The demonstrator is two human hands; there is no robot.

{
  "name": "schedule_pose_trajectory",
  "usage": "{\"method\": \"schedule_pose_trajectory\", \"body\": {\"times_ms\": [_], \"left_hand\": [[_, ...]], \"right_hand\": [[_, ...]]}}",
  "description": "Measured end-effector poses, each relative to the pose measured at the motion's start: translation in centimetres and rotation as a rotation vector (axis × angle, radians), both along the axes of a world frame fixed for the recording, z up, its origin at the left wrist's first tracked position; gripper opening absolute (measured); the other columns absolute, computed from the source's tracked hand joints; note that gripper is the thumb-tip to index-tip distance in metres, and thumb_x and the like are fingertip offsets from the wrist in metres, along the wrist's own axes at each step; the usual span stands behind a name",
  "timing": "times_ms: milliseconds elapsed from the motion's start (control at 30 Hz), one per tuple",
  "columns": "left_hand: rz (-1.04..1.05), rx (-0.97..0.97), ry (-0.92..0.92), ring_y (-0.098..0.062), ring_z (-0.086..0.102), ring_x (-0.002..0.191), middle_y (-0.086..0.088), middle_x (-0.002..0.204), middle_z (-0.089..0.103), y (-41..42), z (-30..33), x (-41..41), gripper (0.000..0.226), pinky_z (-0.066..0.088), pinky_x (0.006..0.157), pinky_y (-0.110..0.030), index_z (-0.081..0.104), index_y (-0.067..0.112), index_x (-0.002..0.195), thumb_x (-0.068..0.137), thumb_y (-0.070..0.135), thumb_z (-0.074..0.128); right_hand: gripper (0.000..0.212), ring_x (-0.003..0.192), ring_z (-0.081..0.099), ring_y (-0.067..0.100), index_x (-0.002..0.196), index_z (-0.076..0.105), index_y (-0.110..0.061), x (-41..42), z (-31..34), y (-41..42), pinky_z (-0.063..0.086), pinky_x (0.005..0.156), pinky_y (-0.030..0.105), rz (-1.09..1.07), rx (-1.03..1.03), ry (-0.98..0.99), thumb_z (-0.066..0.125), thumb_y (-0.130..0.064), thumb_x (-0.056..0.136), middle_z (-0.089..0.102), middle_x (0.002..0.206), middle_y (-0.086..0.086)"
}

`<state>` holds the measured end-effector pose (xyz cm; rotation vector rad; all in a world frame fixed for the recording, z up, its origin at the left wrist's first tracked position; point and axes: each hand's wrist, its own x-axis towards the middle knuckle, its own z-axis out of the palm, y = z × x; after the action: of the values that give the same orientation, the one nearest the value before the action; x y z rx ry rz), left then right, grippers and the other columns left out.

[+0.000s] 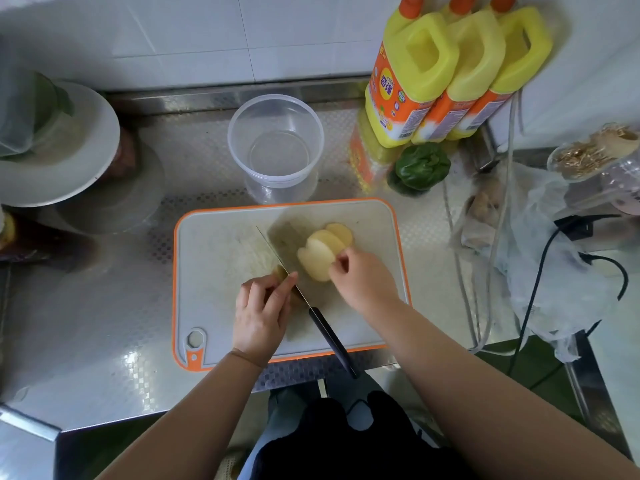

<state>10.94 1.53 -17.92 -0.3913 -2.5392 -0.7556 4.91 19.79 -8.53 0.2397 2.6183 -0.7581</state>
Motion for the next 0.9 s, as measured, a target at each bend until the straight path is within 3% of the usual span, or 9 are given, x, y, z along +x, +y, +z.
{"method": "schedule_pose_trajectory", "body": {"times_ms": [133,233,333,433,500,600,767,900], "left_hand": [[0.010,-0.002,-0.011,-0.027,0.048,0.088,-0.004,0.104,0.047,-0.1,0.0,0.0,0.032,0.042,0.083,-0.034,0.056,0.019,0.129,0.099,0.012,0.049],[0.009,-0.001,-0.014,-0.027,0.047,0.089,-0.004,0.105,0.047,0.0,0.0,0.1,0.033,0.042,0.082,-0.034,0.056,0.018,0.130,0.098,0.011,0.050],[0.011,-0.002,-0.016,-0.028,0.047,0.088,-0.005,0.105,0.047,0.1,0.1,0.1,0.032,0.043,0.082,-0.035,0.056,0.018,0.130,0.098,0.012,0.050],[0.026,0.008,-0.021,-0.027,0.048,0.089,-0.004,0.107,0.048,0.2,0.1,0.1,0.029,0.042,0.083,-0.034,0.055,0.017,0.129,0.102,0.017,0.047],[0.034,0.054,-0.040,-0.028,0.052,0.089,-0.006,0.109,0.053,0.2,0.1,0.2,0.026,0.042,0.085,-0.034,0.053,0.012,0.126,0.102,0.019,0.047],[0.003,0.128,-0.051,-0.032,0.057,0.087,-0.015,0.101,0.062,0.0,0.3,0.2,0.012,0.041,0.085,-0.032,0.050,0.010,0.107,0.098,0.017,0.053],[-0.016,0.133,-0.031,-0.027,0.053,0.084,-0.007,0.101,0.054,-0.6,0.8,-0.1,0.006,0.037,0.085,-0.023,0.052,0.011,0.096,0.095,0.014,0.057],[-0.035,0.139,-0.016,-0.027,0.054,0.086,-0.009,0.099,0.057,-0.8,0.9,0.1,0.005,0.032,0.093,-0.015,0.055,0.009,0.096,0.093,0.011,0.059]], "right_hand": [[0.021,0.094,0.060,0.027,0.103,0.062,-0.013,-1.8,0.1,1.7,0.045,0.075,0.032,-0.121,-0.010,-0.054,0.052,-0.027,0.092,0.066,0.099,0.007],[0.028,0.098,0.060,0.032,0.102,0.061,-0.009,-1.8,0.5,2.2,0.040,0.071,0.032,-0.144,0.074,-0.011,0.049,-0.034,0.096,0.067,0.099,0.011],[0.040,0.089,0.061,0.029,0.098,0.055,-0.012,1.2,1.9,1.4,0.032,0.060,0.030,0.068,0.143,-0.023,0.033,-0.045,0.101,0.060,0.084,0.005],[0.049,0.098,0.060,0.024,0.118,0.048,-0.017,5.1,2.5,-1.1,0.044,0.075,0.033,0.311,0.063,-0.248,0.044,-0.057,0.092,0.060,0.104,0.002],[0.042,0.098,0.061,0.027,0.118,0.045,-0.013,6.1,1.6,-2.5,0.045,0.076,0.035,0.392,0.106,-0.238,0.052,-0.046,0.093,0.060,0.105,0.006],[0.024,0.092,0.063,0.030,0.113,0.046,-0.008,6.2,0.3,-3.6,0.047,0.073,0.036,0.342,0.117,-0.181,0.046,-0.025,0.096,0.062,0.099,0.011],[0.024,0.082,0.062,0.028,0.105,0.052,-0.009,6.2,-1.1,-3.7,0.042,0.062,0.032,0.223,0.120,-0.014,0.042,-0.030,0.099,0.063,0.089,0.008],[0.026,0.077,0.058,0.027,0.095,0.058,-0.009,5.8,-1.3,-3.2,0.039,0.061,0.031,0.230,0.087,-0.016,0.042,-0.030,0.099,0.055,0.078,0.005]]}}
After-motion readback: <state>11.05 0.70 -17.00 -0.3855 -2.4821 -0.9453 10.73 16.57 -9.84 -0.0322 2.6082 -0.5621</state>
